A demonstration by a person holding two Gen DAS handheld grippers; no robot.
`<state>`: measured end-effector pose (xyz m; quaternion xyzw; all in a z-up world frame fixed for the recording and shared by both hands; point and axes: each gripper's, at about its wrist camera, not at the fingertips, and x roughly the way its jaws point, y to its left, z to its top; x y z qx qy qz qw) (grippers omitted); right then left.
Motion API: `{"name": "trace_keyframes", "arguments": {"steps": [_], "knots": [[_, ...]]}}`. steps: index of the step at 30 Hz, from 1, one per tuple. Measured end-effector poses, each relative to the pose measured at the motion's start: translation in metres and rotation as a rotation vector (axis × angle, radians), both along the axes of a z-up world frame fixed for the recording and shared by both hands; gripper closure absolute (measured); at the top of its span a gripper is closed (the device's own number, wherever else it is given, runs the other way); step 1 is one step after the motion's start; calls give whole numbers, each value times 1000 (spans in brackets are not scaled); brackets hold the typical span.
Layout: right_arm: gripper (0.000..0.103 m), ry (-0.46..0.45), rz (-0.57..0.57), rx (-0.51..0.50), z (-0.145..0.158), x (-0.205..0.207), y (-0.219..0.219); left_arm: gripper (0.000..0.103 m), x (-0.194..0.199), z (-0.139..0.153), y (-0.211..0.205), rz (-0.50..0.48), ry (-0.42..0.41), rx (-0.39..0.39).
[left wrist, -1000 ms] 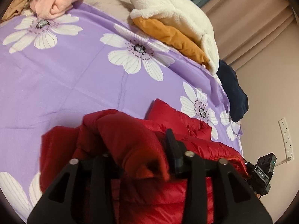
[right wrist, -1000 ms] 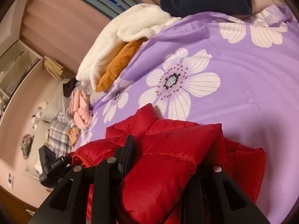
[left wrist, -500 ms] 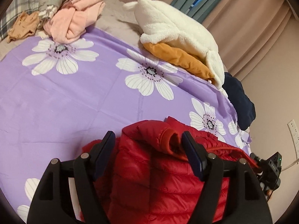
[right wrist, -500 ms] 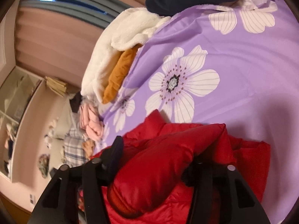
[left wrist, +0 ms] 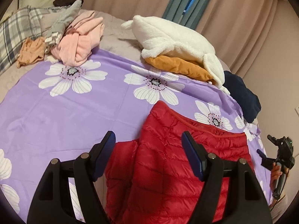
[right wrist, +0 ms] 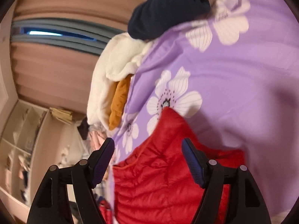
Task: Fold large clothes
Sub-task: 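Raise both open grippers away from the folded jacket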
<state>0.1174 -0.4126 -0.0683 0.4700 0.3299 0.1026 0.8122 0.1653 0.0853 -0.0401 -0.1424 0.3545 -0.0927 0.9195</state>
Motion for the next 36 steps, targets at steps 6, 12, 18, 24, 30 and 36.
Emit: {"name": "trace_keyframes", "arguments": {"steps": [6,12,18,24,30,36], "knots": [[29,-60,69,-345,35,-29,39,30,-21,10,-26,-64,-55,53],[29,-117,149,-731,44,-57,103,31,-45,6,-62,-160,-86,143],[34,-88,233,-877,16,-64,139,49,-51,-26,-89,-240,-31,188],[49,-26,268,-926,-10,-63,151,67,-46,-63,-97,-254,48,242],[49,1,281,-897,-24,-61,149,64,-40,-76,-94,-254,79,226],[49,9,288,-880,-33,-61,150,64,-39,-79,-97,-257,87,231]]}}
